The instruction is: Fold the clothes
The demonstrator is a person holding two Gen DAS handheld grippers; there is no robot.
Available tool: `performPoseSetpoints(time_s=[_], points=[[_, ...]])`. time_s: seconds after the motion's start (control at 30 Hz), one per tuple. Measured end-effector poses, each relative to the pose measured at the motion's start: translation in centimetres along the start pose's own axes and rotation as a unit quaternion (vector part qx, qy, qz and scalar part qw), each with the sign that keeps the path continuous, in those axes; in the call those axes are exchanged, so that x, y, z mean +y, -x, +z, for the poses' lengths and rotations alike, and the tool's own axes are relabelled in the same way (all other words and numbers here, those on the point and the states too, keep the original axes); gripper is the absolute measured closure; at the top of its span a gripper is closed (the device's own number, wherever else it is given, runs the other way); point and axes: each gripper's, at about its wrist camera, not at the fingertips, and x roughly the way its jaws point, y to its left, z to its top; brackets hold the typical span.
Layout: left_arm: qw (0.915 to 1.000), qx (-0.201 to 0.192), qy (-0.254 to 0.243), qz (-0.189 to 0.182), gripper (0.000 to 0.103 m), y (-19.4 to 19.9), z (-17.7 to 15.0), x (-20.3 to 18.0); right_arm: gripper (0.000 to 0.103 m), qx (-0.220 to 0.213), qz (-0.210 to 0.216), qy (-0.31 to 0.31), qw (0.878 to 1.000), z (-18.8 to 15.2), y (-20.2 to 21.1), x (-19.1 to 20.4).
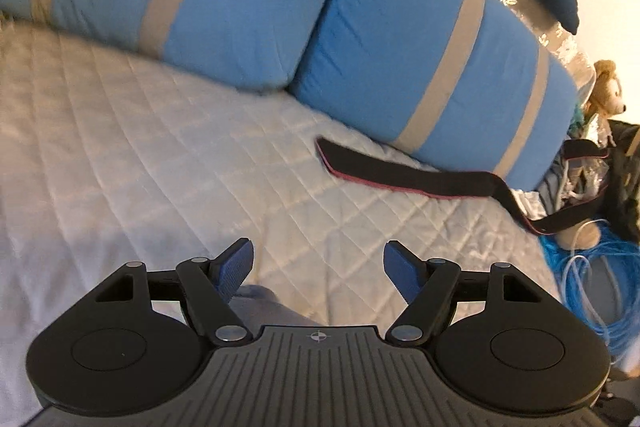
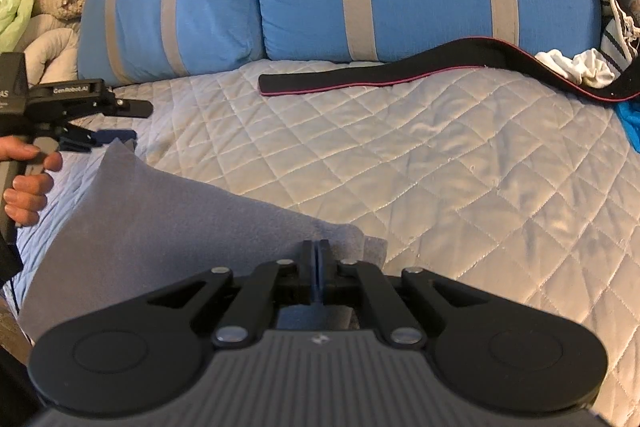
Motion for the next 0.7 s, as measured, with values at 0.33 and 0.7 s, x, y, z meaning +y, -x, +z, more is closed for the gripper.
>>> performPoseSetpoints(time_s=[0.33,0.7], points=[[0.9949,0.056,0.084,0.004,0.041,0.1,-0.3,1.6,0.087,0.0,0.0,-0.001,1.0,0.0,0.0,0.0],[0.9911,0.05,0.115,-0.046,0.043,-1.6,-0.3,2.5,0.087,0.0,-0.001,0.0,1.0,-0.1,0.0,0.0]])
